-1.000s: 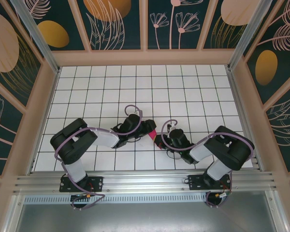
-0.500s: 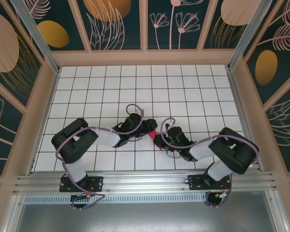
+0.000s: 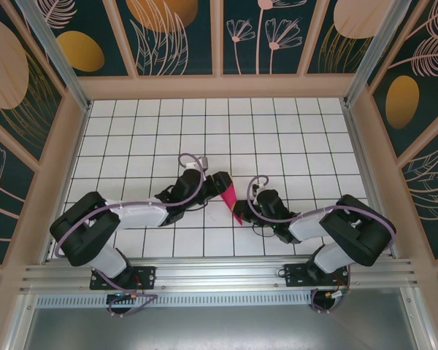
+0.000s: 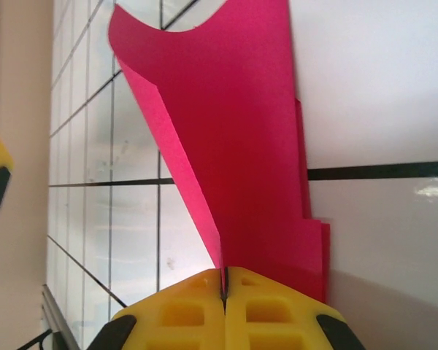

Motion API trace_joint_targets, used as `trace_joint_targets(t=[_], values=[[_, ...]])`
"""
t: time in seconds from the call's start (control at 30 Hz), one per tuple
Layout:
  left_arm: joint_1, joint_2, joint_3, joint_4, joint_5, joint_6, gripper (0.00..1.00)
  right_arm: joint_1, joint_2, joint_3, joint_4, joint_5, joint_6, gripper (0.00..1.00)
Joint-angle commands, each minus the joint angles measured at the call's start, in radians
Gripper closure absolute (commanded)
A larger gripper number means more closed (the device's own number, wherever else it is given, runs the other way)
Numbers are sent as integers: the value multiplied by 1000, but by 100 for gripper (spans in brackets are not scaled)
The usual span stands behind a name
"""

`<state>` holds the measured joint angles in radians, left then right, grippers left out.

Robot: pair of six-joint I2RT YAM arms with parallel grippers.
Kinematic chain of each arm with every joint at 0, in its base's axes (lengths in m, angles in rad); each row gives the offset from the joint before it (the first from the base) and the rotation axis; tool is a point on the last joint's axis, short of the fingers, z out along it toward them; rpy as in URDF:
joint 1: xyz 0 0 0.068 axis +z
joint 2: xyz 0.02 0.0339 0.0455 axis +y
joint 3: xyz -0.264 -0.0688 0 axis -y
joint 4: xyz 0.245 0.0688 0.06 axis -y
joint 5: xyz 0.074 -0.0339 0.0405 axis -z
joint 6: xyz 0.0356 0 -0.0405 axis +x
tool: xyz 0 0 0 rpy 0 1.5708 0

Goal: Fold a paper plane with a square sheet of paper (pick it up from the middle)
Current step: Fold the wing for the fifth time at the center of the table.

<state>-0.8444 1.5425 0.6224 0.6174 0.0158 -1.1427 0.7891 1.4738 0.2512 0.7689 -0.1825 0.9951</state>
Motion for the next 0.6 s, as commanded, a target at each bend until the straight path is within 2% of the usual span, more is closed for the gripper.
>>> trace_joint_targets(t=[0.0, 0.23, 0.57], values=[[-5, -22, -41, -7, -57, -5, 50, -16, -18, -19, 67, -33, 46, 100], [-5, 27, -33, 49, 7, -18, 50, -31, 48, -44, 161, -71, 140, 100], [-4, 106, -2, 103, 87, -14, 51, -70, 94, -53, 178, -123, 231, 100]])
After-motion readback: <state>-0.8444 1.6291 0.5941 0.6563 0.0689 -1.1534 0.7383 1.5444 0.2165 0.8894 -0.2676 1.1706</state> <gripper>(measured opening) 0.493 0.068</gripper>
